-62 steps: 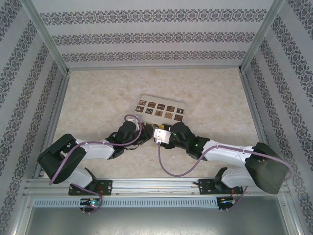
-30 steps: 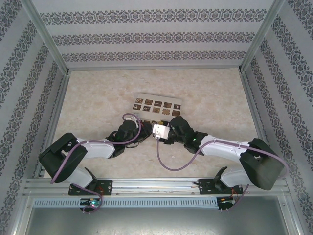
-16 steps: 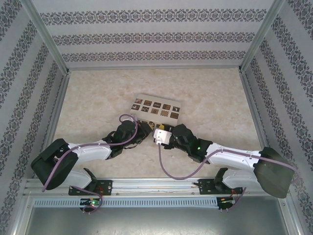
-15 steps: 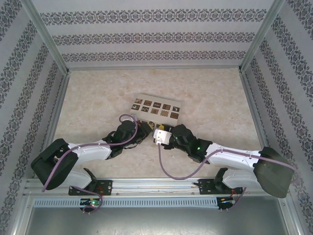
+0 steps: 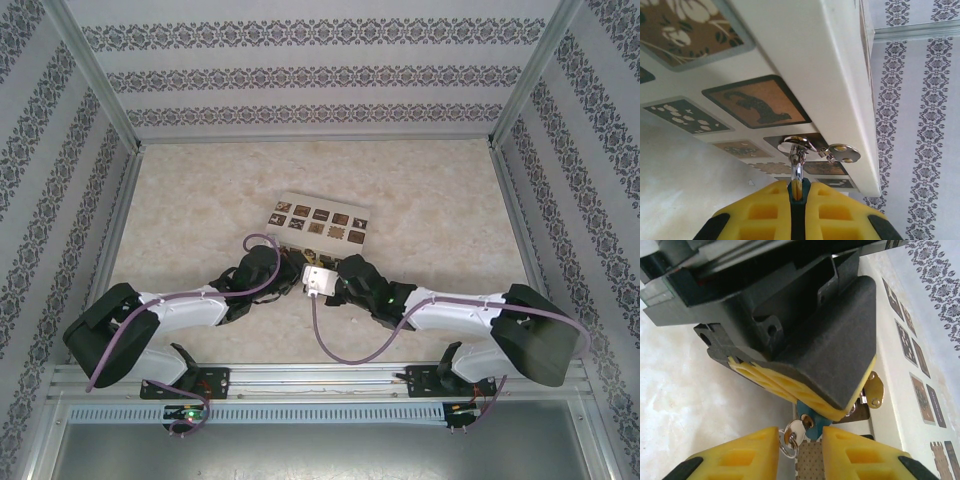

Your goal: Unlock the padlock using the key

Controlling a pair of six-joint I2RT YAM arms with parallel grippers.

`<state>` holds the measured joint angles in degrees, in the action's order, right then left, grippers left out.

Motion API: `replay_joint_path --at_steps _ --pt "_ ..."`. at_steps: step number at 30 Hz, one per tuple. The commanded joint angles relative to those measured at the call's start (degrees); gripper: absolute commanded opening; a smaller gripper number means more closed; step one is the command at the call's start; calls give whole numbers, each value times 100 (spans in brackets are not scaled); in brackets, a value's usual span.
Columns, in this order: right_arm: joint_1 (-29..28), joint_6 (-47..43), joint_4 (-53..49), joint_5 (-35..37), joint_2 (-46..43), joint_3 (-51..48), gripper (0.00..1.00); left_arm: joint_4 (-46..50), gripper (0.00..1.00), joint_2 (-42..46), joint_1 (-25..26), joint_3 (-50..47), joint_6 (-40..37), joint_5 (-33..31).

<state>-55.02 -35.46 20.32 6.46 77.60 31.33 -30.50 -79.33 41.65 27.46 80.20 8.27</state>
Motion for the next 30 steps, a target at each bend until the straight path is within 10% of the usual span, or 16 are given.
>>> replay_joint_path --at_steps 1,30 --pt "-85 112 224 169 104 133 25 -164 0 102 85 229 126 -80" --pt "-80 1240 1684 1425 510 -9 0 -693 0 15 180 241 683 115"
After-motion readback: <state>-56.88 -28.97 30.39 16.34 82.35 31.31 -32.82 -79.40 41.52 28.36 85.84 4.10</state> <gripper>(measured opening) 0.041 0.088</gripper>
